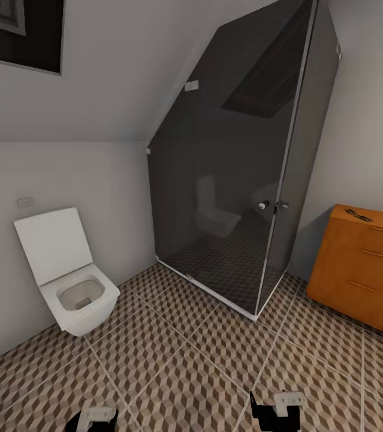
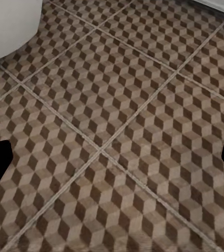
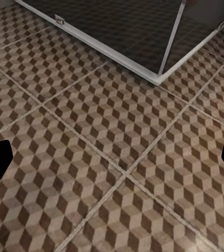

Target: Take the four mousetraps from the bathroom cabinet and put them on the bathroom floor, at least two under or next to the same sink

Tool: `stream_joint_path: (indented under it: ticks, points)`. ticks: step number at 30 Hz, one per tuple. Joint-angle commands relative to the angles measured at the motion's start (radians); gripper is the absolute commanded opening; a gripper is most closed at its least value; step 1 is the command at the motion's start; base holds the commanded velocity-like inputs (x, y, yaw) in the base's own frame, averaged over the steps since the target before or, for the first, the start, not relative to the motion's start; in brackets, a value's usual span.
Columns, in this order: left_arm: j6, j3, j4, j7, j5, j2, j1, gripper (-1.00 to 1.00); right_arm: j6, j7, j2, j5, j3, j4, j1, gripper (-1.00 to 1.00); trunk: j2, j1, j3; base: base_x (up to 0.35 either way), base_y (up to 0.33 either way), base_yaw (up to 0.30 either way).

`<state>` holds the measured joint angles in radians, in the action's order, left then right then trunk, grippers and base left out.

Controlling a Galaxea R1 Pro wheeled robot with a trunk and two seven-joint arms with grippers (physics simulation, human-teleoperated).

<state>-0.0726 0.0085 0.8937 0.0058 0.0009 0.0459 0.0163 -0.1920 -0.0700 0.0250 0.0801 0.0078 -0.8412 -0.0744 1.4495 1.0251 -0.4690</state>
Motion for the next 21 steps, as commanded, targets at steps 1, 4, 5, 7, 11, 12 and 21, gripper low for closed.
stream_joint_path:
  ticks: [1, 4, 5, 7, 11, 12, 21]
  points:
    - [-0.003, 0.000, -0.010, 0.000, 0.000, 0.003, 0.001, 1.00, -0.002, -0.007, 0.000, 0.009, 0.001, 0.001, -0.001, 1.00, 0.001, 0.000, -0.001, 0.000, 0.000, 0.000]
    - [-0.006, 0.000, -0.031, -0.003, 0.000, 0.019, 0.000, 1.00, -0.003, -0.005, 0.001, 0.007, 0.000, 0.003, -0.001, 1.00, 0.001, 0.000, -0.001, 0.000, 0.000, 0.000]
    - [-0.007, -0.001, -0.036, -0.003, -0.001, 0.024, 0.000, 1.00, -0.004, -0.005, 0.002, 0.006, 0.000, 0.004, 0.000, 1.00, 0.001, 0.000, -0.001, 0.000, 0.000, 0.000]
    - [-0.006, -0.003, -0.046, -0.002, -0.001, 0.032, -0.001, 1.00, -0.031, -0.004, 0.005, 0.004, 0.000, 0.006, 0.000, 1.00, 0.001, 0.000, -0.001, 0.000, 0.000, 0.000]
    - [-0.005, -0.001, -0.068, -0.001, 0.002, 0.035, -0.001, 1.00, -0.065, -0.003, 0.006, 0.004, 0.000, 0.007, -0.001, 1.00, 0.001, 0.000, -0.001, 0.000, 0.000, 0.000]
    - [-0.004, -0.001, -0.107, 0.000, 0.003, 0.032, -0.001, 1.00, -0.114, -0.001, 0.007, 0.004, 0.000, 0.006, 0.000, 1.00, 0.001, 0.000, -0.001, 0.000, 0.000, 0.000]
    - [-0.010, -0.005, -0.125, -0.005, 0.005, 0.025, -0.001, 1.00, -0.187, -0.002, 0.006, 0.004, 0.001, 0.010, 0.000, 1.00, 0.001, 0.000, -0.001, 0.000, 0.000, 0.000]
